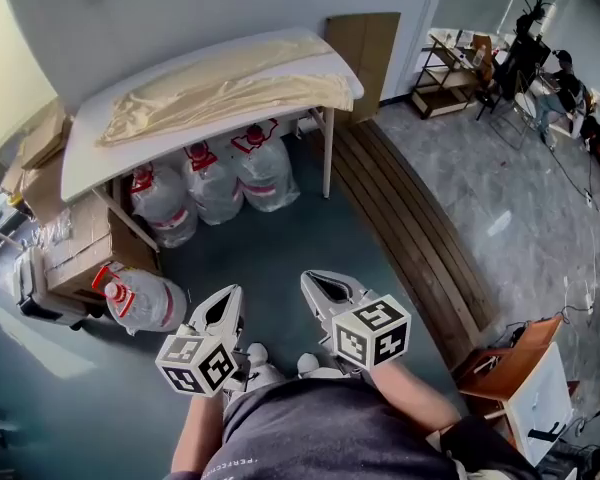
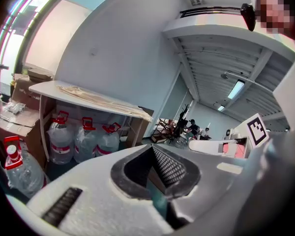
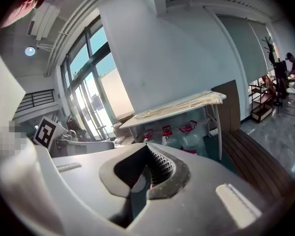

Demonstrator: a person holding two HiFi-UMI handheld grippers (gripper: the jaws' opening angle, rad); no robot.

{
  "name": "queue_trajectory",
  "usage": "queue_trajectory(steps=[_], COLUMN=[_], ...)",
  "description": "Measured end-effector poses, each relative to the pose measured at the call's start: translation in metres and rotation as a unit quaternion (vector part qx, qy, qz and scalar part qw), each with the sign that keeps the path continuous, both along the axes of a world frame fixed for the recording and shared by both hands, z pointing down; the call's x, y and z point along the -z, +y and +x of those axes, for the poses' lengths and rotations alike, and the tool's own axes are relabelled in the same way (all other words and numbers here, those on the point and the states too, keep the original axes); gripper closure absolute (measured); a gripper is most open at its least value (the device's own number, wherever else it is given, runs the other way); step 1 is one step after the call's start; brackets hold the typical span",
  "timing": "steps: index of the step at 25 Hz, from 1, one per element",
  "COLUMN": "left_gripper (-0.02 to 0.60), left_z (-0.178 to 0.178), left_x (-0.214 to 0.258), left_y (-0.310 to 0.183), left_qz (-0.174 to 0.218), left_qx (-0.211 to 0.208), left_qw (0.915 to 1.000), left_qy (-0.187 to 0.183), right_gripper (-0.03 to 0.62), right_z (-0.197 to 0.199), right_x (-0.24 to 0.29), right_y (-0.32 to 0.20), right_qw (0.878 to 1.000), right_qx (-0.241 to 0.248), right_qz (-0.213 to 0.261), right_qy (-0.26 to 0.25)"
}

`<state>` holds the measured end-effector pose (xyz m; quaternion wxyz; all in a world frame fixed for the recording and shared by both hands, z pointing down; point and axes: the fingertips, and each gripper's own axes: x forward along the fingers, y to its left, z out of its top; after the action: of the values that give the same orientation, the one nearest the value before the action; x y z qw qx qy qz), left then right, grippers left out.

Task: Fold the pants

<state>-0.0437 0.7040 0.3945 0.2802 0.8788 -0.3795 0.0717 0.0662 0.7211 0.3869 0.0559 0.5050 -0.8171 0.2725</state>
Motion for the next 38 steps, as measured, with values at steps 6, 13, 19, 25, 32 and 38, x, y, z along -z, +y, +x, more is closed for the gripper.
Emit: queue_trajectory(steps=[6,13,19,25,32,38], left_gripper=[0.583,0.583,0.583,0.583,0.583,0.583], left_z=[0.006,-0.004,-0.006,-0.017,-0.028,-0.057], left_x=[0.008,0.009,0.004,0.001,-0.003,-0.016], left_y=[0.001,-0.037,-0.094,-0.158,-0.230,-0.277], left_qz=[0.022,0.029,0.027,0.020,0.025,0.023], left_qx=[0.004,0.019,0.021,0.018,0.012,0.014], left_qw=[0.9997,0.9990,0.9992,0.9995,0.9989,0.9980], left_qy=[-0.008,-0.029,-0.022,-0.018,-0.037,-0.056], right_gripper=[0.597,0.597,0.597,0.597,0.597,0.597], right_z=[0.015,0.014,0.021,0.010,-0.003,-0.007], right_x=[0.002,0.001,0.004,0.002,-0.008,-0.014], right_y=[-0.002,-0.033,-0.087,-0.152,-0.225,-0.274], right_qw=[1.000,1.000,1.000,1.000,1.000,1.000], right_qx=[-0.001,0.009,-0.006,-0.009,-0.009,-0.022], right_qz=[0.013,0.012,0.017,0.011,-0.005,-0.007], right_qy=[-0.028,-0.014,-0.001,0.002,0.003,-0.008])
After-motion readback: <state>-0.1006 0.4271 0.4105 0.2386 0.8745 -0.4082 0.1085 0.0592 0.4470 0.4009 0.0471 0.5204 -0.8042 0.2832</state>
